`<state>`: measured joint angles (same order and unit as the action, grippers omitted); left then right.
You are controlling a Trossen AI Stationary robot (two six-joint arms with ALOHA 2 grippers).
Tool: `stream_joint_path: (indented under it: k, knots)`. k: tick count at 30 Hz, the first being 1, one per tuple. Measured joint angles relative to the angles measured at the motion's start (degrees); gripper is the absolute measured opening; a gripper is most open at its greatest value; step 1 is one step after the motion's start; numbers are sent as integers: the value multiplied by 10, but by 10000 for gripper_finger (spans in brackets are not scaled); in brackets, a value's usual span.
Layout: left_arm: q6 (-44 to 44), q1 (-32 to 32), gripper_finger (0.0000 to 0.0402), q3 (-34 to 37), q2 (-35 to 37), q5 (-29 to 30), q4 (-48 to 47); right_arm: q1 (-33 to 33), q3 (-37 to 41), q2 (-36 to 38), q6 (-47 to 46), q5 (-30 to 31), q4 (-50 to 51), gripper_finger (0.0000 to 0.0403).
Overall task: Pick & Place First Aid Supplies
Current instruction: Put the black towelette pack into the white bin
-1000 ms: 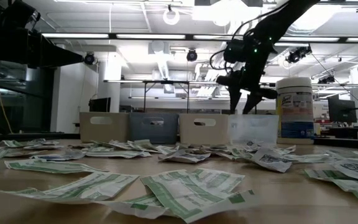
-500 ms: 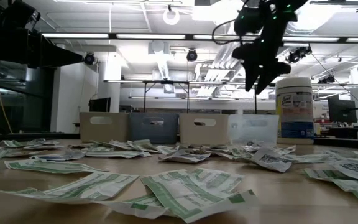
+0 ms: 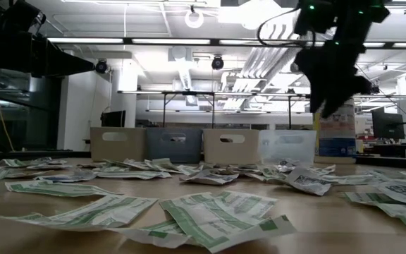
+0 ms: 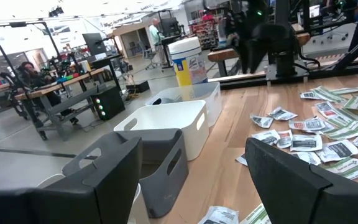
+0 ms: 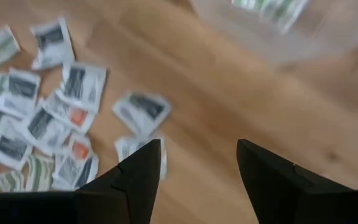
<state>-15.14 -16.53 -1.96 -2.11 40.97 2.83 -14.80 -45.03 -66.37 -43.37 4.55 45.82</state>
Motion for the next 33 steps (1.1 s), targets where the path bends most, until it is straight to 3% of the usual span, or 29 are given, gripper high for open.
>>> stream_joint_path:
  k: [6,13,33]
  knots:
    - [0,0,280,0,0,0,0,49,70,5,-97,-44,-55,204]
    - [0,0,280,0,0,0,0,71,115,-2,-190,-51,-111,204]
    - [0,0,280,0,0,0,0,75,114,-142,-250,-91,-217,204]
